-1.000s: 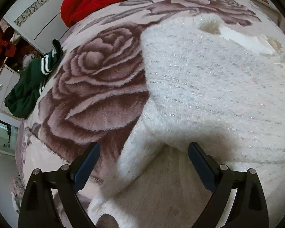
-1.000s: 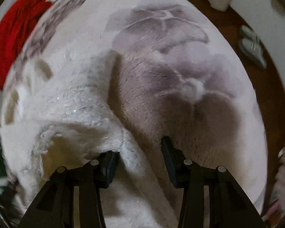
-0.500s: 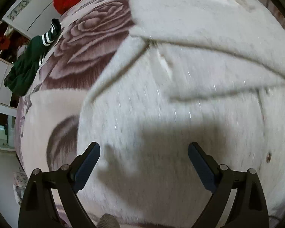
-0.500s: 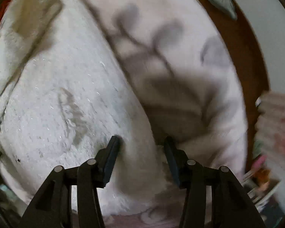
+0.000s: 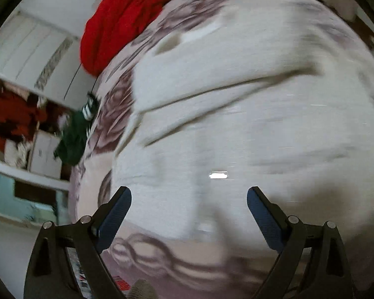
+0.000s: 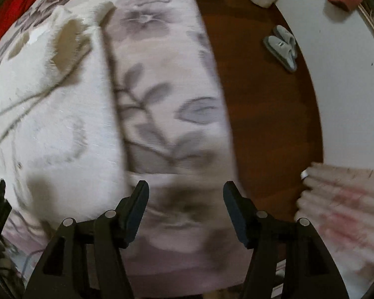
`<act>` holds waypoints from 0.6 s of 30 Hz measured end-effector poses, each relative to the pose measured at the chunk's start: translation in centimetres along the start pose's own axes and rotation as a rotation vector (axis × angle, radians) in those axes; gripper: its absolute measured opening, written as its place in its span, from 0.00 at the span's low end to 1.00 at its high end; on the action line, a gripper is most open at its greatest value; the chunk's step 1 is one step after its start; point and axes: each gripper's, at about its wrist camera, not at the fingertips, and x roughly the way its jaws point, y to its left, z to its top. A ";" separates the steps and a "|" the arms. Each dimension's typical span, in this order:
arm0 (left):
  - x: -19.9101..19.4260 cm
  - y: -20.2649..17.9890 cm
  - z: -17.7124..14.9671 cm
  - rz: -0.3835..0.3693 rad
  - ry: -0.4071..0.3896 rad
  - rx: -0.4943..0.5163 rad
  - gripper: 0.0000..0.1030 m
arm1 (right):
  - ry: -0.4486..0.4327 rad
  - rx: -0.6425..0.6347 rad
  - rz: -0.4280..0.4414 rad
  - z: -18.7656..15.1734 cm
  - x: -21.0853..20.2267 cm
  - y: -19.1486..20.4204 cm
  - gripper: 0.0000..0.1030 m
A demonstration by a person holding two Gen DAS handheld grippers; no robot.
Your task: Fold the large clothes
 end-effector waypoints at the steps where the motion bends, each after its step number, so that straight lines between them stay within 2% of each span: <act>1: -1.2 -1.9 0.5 -0.010 0.002 0.021 0.92 | 0.003 0.001 0.000 0.3 0.2 -1.1 0.62; 4: -5.3 -8.5 2.0 -0.084 -0.003 0.049 0.92 | 0.023 0.027 -0.011 0.9 0.7 -6.3 0.62; 6: -7.1 -12.6 2.7 -0.106 -0.017 0.088 0.92 | 0.038 0.055 -0.024 0.5 0.8 -10.1 0.62; 9: -7.7 -18.0 3.2 -0.094 -0.037 0.169 0.92 | 0.064 0.107 -0.031 0.3 1.6 -14.9 0.62; 11: -6.3 -20.5 3.2 -0.045 -0.027 0.223 0.92 | 0.085 0.151 -0.016 0.3 2.1 -17.5 0.62; 12: -5.1 -21.0 3.3 0.000 -0.018 0.238 0.92 | 0.091 0.162 -0.004 0.5 2.5 -18.4 0.62; 14: -3.7 -20.7 3.6 0.035 -0.002 0.222 0.92 | 0.095 0.177 0.025 1.0 2.8 -19.5 0.62; 18: -1.2 -16.8 4.3 0.089 0.021 0.126 0.91 | 0.083 0.157 0.105 3.3 3.6 -19.1 0.62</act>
